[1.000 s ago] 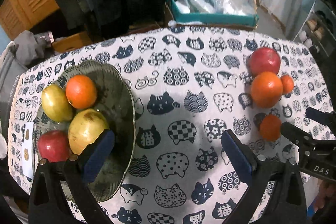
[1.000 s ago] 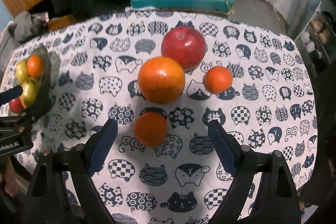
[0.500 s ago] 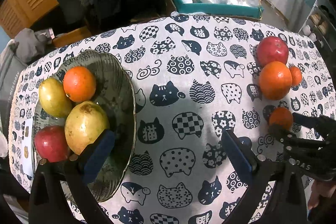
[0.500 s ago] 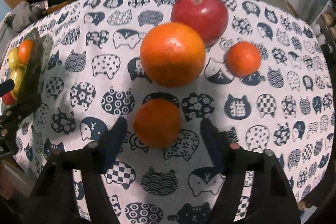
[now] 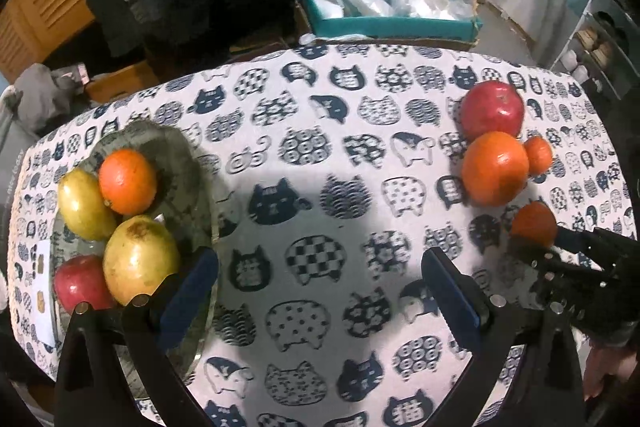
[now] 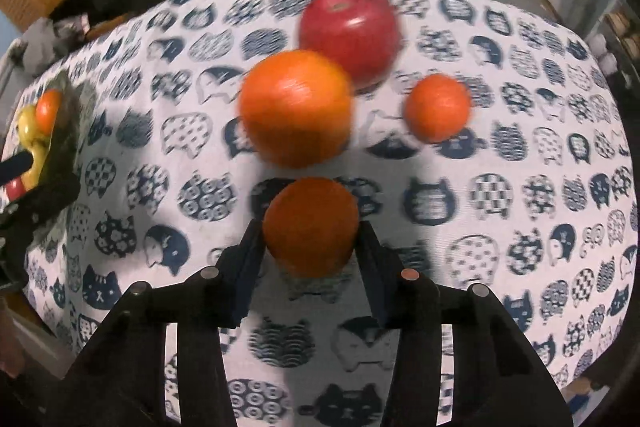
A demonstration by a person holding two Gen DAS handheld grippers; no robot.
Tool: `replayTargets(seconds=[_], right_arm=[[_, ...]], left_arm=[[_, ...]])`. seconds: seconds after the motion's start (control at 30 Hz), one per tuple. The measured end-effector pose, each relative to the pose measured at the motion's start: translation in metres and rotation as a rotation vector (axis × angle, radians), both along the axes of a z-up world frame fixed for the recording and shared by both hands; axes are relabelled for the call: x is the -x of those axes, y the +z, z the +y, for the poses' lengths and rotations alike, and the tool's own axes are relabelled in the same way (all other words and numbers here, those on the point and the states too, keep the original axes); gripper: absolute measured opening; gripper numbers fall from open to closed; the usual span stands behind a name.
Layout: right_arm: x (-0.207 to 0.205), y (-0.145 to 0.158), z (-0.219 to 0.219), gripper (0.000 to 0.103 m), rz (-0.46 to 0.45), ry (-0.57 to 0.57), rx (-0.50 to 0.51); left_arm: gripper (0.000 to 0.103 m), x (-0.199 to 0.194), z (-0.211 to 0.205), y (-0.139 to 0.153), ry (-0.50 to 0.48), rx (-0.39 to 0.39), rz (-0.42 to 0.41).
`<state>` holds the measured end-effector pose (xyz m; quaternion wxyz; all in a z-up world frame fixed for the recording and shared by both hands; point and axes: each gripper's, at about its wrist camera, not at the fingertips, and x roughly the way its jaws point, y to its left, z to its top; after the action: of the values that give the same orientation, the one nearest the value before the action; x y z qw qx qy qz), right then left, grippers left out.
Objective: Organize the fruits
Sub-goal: 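Grasp an orange with the right tool while the left tool approaches another orange, then grasp an orange with the left tool while the right tool holds its orange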
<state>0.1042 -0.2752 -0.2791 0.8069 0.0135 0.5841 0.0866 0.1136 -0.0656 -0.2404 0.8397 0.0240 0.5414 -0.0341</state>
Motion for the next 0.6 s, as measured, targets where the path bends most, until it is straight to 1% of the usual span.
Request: replayTargets(seconds=[0.23,0.37,0.6], right_arm=[[-0.008,0.017,-0.041,0.045,-0.052,-0.079,0.023],[-0.014,0.025,-0.058,0.045,-0.092,-0.095,0.071],[-0.026,0.025,-0.078,0.045,-0.109,-0.136,0.08]], left_arm=[[0.103,-0.013,-0.029,0.0,-0.046,0.038,0.006],[0.103,-0.022,-0.047,-0.001,-0.068,0.07,0.014],[0.103,-0.035,-0.08,-0.007,-0.108,0.088,0.034]])
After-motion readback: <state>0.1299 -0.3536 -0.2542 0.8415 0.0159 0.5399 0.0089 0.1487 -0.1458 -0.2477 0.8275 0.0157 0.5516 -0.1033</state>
